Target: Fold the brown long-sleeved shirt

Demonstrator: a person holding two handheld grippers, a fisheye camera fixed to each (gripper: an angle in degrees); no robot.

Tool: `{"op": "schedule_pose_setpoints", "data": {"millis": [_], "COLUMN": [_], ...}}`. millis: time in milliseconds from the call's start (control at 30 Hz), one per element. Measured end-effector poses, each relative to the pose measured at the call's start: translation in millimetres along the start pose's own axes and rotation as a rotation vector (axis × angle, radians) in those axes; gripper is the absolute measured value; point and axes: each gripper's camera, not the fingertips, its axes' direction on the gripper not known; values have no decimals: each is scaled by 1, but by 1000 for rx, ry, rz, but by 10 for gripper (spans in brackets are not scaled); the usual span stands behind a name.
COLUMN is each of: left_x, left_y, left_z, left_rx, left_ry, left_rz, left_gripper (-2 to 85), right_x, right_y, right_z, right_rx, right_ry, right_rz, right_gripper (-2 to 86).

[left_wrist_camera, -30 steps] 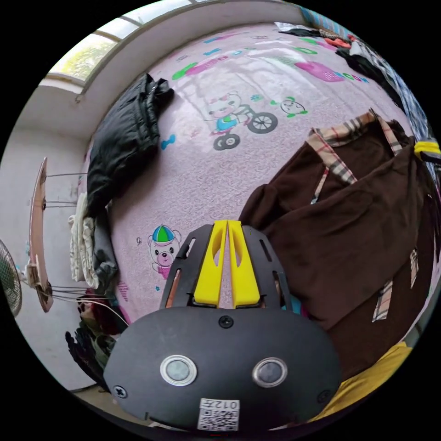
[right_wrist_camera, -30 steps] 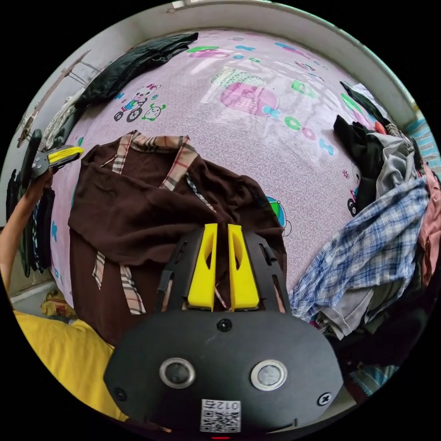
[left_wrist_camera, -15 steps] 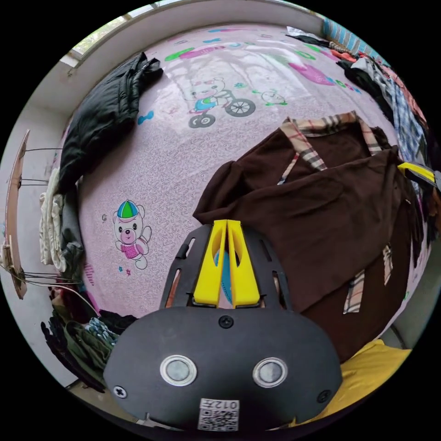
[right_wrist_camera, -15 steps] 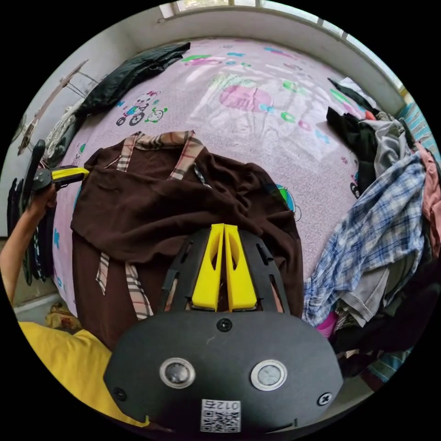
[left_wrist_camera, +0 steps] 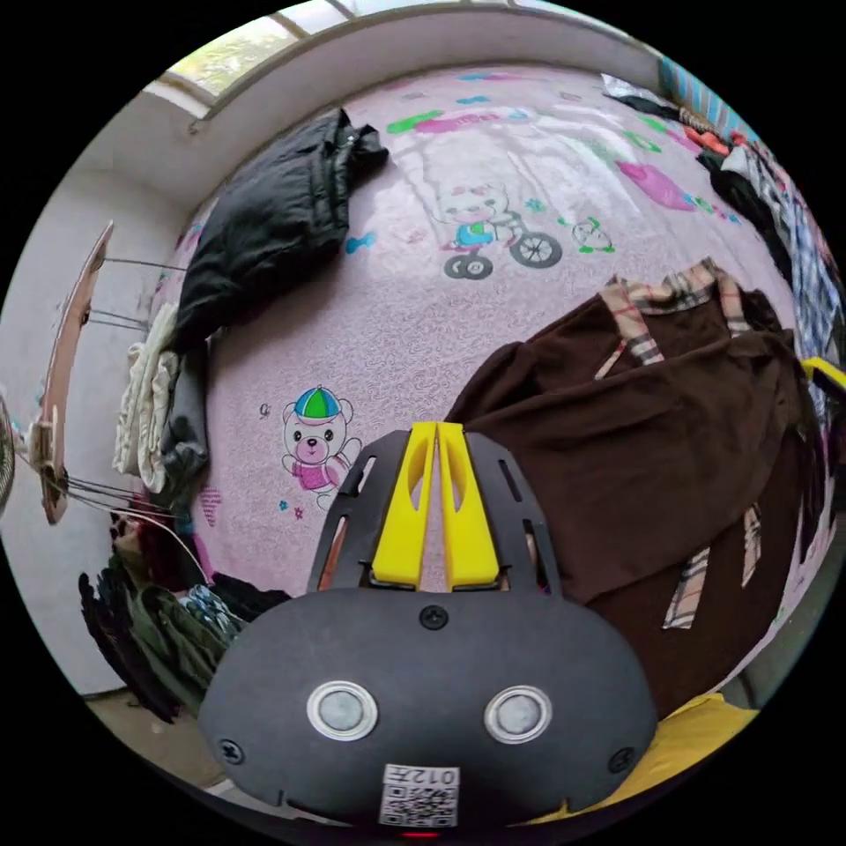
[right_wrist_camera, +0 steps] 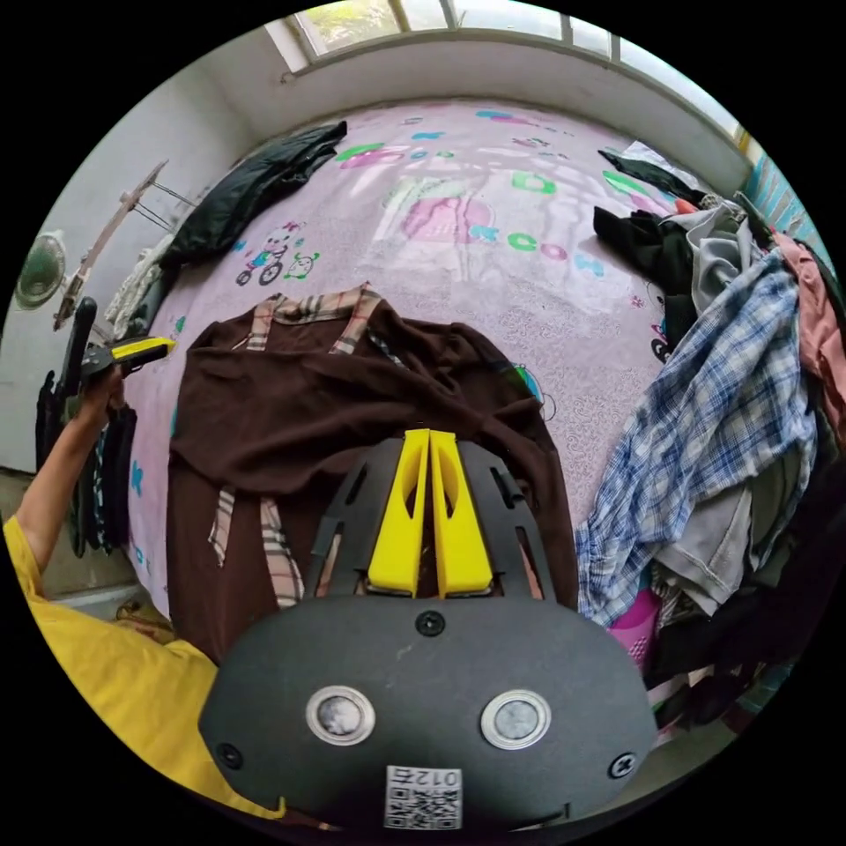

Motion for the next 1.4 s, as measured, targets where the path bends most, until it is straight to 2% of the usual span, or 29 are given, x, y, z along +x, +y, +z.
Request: {"op": "schedule_pose_setpoints", "data": {"millis": [167, 367, 533, 700, 967, 1233, 1333, 1400], "left_x": [34, 71, 69, 60, 49, 40, 29, 0], "left_y": [43, 66, 73, 76, 80, 85, 84, 94], "left_z": [-36, -17, 0, 0, -4, -9, -15, -40], "left_rx": [64, 9, -41, -28, -23, -20, -39, 50], "left_ry": [225, 199, 154, 175, 190, 193, 197, 253], "left_rz": [90, 127, 112, 109, 117, 124, 130, 35], "left_gripper": [2, 2, 2, 2, 2, 1, 2, 2], "right_x": [9, 43, 52, 52, 39, 38, 46, 41], "right_y": [61, 89, 92, 93, 76, 78, 89, 99], "right_z": [13, 29, 37, 27, 25, 21, -8, -31], "right_rx": [-61, -41, -31, -32, -174, -195, -137, -58], "right_ry": [12, -131, -181, -144, 40, 49, 69, 90], "right_rz": [-13, 178, 216, 152, -35, 57, 157, 185], "right_gripper": [23, 40, 31, 6, 5, 15, 14, 13]}}
